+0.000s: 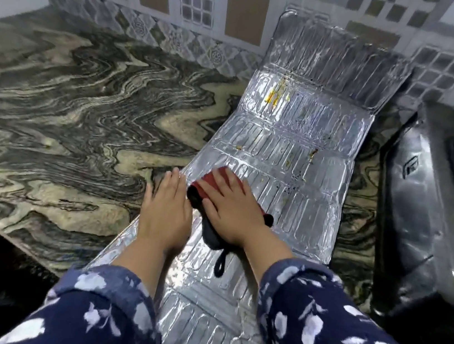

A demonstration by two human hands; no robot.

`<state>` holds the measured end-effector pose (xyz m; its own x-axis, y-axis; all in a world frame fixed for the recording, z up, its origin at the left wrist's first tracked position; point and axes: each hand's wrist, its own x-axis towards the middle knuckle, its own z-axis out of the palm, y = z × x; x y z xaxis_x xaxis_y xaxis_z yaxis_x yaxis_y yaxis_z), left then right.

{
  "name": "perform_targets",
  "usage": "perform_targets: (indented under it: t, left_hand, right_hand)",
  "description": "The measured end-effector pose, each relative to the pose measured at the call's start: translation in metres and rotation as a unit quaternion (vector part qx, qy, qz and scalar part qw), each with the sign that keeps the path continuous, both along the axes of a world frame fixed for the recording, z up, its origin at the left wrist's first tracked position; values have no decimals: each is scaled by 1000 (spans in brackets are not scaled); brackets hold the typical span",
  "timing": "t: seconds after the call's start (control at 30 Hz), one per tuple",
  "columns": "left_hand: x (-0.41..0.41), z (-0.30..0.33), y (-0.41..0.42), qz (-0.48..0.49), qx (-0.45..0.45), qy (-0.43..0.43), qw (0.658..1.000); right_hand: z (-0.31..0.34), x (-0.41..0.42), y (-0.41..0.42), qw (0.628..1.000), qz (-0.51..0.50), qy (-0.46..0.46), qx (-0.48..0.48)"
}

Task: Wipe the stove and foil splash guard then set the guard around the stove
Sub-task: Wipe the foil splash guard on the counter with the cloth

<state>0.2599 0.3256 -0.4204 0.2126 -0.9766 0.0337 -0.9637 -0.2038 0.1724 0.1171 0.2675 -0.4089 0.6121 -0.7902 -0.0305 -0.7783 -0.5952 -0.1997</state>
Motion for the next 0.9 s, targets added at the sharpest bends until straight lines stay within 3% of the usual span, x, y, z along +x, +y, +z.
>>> perform_targets:
  t: [0.3,0.9]
  left_hand:
    - [1,-2,-3,12,4,-10,1000]
    - [21,8,22,-21,66,-38,997]
  right_hand:
    - [-1,-14,-79,990,-137,23,13]
    - [-5,-62,50,993,-110,32,7]
